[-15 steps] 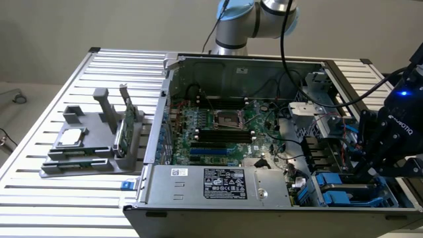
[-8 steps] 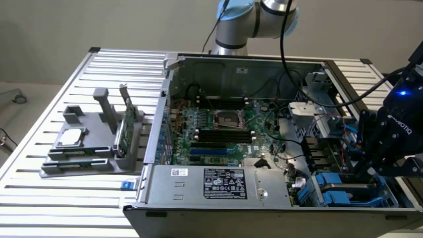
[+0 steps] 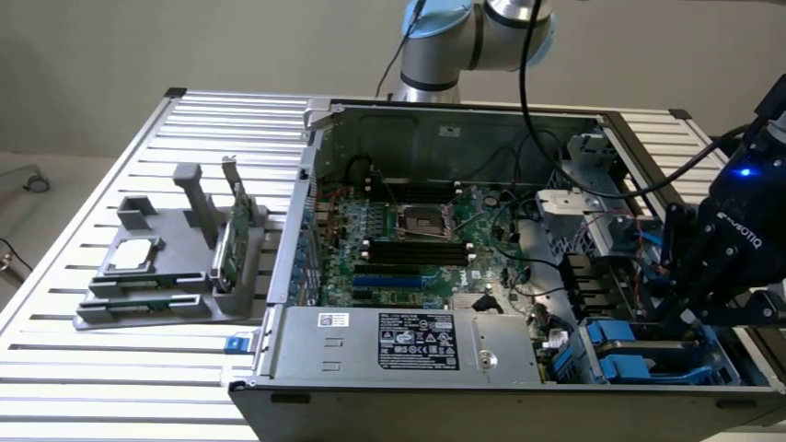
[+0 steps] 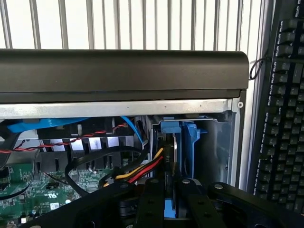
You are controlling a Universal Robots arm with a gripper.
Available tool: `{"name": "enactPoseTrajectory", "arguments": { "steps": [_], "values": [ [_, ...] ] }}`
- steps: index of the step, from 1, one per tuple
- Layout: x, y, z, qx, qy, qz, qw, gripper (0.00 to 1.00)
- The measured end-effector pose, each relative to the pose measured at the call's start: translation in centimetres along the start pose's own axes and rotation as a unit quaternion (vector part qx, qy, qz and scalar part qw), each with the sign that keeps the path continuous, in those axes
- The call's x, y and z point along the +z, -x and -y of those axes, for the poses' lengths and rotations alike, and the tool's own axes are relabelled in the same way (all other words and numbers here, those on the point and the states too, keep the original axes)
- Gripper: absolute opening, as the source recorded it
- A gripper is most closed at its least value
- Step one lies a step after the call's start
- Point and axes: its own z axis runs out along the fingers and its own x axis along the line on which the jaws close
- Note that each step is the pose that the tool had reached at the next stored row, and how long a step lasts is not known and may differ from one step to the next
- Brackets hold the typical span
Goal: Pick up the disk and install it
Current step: 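Insert the first disk wire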
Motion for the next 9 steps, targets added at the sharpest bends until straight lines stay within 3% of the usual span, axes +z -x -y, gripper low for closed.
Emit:
{"name": "enactPoseTrajectory", "arguments": {
  "steps": [9],
  "values": [
    [0.01,-0.26,0.00,-0.004,0.0005,0.0005,1.0000,0.16]
  ]
}}
